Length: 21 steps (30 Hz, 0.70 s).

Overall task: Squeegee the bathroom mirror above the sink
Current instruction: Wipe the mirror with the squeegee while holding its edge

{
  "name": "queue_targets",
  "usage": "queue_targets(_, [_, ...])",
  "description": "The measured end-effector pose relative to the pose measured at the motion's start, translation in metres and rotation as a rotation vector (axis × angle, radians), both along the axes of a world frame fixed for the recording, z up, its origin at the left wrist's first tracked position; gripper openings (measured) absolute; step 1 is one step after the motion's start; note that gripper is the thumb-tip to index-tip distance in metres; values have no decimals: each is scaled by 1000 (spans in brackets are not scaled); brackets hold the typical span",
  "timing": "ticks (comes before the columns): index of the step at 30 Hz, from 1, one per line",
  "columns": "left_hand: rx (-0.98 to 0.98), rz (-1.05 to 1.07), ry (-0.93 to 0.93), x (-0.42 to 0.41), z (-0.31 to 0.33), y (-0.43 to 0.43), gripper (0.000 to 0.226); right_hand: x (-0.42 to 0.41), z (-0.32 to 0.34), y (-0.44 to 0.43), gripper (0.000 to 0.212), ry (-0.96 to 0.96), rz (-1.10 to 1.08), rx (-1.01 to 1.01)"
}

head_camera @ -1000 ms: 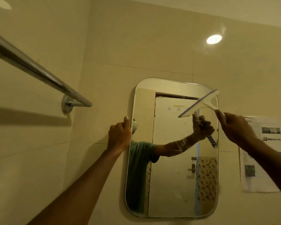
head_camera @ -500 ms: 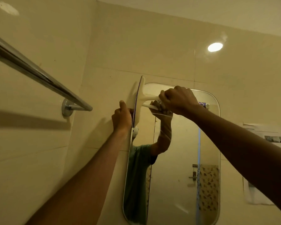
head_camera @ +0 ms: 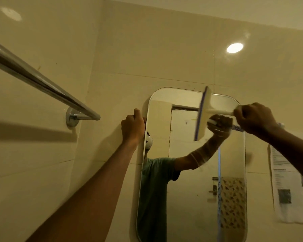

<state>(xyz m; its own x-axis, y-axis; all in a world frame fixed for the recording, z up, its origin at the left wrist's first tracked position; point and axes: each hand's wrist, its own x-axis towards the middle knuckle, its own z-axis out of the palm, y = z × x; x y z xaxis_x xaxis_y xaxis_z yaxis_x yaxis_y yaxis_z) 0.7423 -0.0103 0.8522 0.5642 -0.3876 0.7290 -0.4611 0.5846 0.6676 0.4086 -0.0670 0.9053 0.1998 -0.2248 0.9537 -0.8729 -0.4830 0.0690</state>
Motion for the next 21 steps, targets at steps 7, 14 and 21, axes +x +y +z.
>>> queue_targets(7, [34,-154,116,3,3,4,63,132,4,36,50,164,83,-39])
queue_targets(14, [-1,-139,102,3,3,0,63,22,5,4,45,11,-16,58])
queue_targets(21, [-15,-153,89,3,-2,3,60,3,9,7,49,-1,-42,7])
